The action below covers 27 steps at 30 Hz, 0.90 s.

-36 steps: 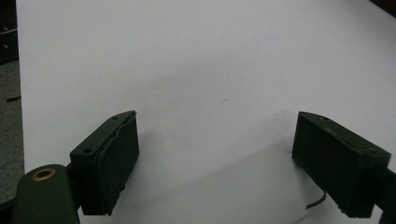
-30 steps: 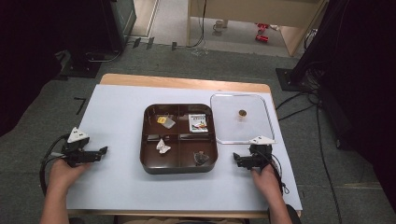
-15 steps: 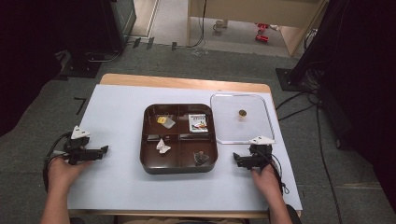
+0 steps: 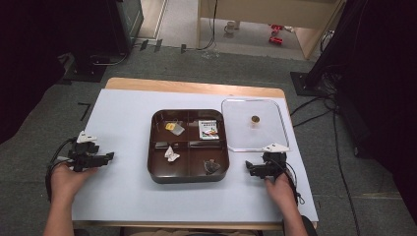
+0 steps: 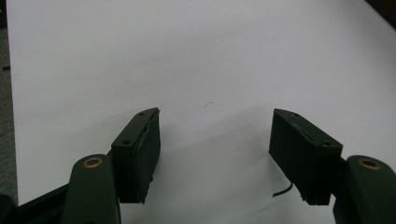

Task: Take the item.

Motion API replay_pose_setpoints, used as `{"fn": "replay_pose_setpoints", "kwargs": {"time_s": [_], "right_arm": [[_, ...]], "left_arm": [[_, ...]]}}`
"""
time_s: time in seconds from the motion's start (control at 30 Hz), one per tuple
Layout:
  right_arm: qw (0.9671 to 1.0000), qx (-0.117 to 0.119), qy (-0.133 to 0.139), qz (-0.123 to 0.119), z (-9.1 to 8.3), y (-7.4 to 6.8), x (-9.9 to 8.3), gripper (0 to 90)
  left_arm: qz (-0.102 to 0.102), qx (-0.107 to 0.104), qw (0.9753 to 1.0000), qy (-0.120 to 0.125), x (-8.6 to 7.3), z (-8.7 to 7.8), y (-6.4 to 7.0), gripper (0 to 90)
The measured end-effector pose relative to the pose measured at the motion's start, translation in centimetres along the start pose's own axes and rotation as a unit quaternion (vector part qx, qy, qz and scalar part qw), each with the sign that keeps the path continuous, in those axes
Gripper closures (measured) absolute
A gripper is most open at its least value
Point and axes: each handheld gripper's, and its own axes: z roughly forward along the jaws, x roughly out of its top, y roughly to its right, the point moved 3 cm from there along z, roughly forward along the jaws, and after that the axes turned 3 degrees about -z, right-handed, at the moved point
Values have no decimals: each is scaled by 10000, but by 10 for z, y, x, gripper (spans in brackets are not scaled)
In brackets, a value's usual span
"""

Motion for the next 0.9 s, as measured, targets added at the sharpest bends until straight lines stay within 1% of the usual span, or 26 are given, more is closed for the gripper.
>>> {"fn": "replay_pose_setpoints", "kwargs": {"time_s": [0.03, 0.17, 0.37, 0.57, 0.67, 0.9], "right_arm": [[10000, -2, -1, 2, 0, 0, 0, 0], [10000, -2, -1, 2, 0, 0, 0, 0], [10000, 0, -4, 8, 0, 0, 0, 0], [10000, -3, -4, 7, 0, 0, 0, 0], [10000, -4, -4, 6, 0, 0, 0, 0], [10000, -4, -3, 7, 0, 0, 0, 0]], "left_arm": [[37, -5, 10000, 13, 1, -1, 1, 340], [51, -88, 9999, 50, 4, -4, 5, 353], [157, -200, 9996, 90, 7, -8, 12, 378], [152, -315, 9993, 119, 13, -9, 19, 394], [155, -365, 9991, 124, 15, -10, 23, 420], [235, -499, 9984, 130, 20, -9, 33, 420]]}}
